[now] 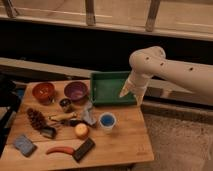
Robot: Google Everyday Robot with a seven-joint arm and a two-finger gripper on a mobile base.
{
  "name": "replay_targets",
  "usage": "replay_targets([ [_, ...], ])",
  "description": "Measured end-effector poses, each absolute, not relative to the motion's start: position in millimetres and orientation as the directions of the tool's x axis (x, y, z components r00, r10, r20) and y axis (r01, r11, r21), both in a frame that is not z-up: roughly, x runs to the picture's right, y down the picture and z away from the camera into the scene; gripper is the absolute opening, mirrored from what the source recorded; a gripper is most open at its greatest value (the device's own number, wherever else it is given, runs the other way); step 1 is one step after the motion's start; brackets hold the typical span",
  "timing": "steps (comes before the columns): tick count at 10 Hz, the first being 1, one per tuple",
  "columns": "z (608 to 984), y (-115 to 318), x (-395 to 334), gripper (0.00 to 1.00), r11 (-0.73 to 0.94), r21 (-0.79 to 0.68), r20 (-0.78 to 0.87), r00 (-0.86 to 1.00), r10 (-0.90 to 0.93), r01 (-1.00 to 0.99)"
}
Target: Place pepper in purple bowl
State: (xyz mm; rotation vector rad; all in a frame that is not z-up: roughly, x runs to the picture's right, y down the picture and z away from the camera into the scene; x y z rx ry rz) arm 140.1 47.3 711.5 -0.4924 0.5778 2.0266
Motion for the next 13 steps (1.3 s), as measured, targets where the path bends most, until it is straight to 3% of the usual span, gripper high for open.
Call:
replay_targets([
  [7,712,46,141,0.65,-0.440,0.183,-0.557,-0.461,0.690,-0.879],
  [11,722,23,96,0.65,-0.304,0.068,-0.572,-0.286,0.769,-0.950],
  [13,722,13,38,0.65,-0.173,-0.035,-0.575,-0.122,0.809,-0.984],
])
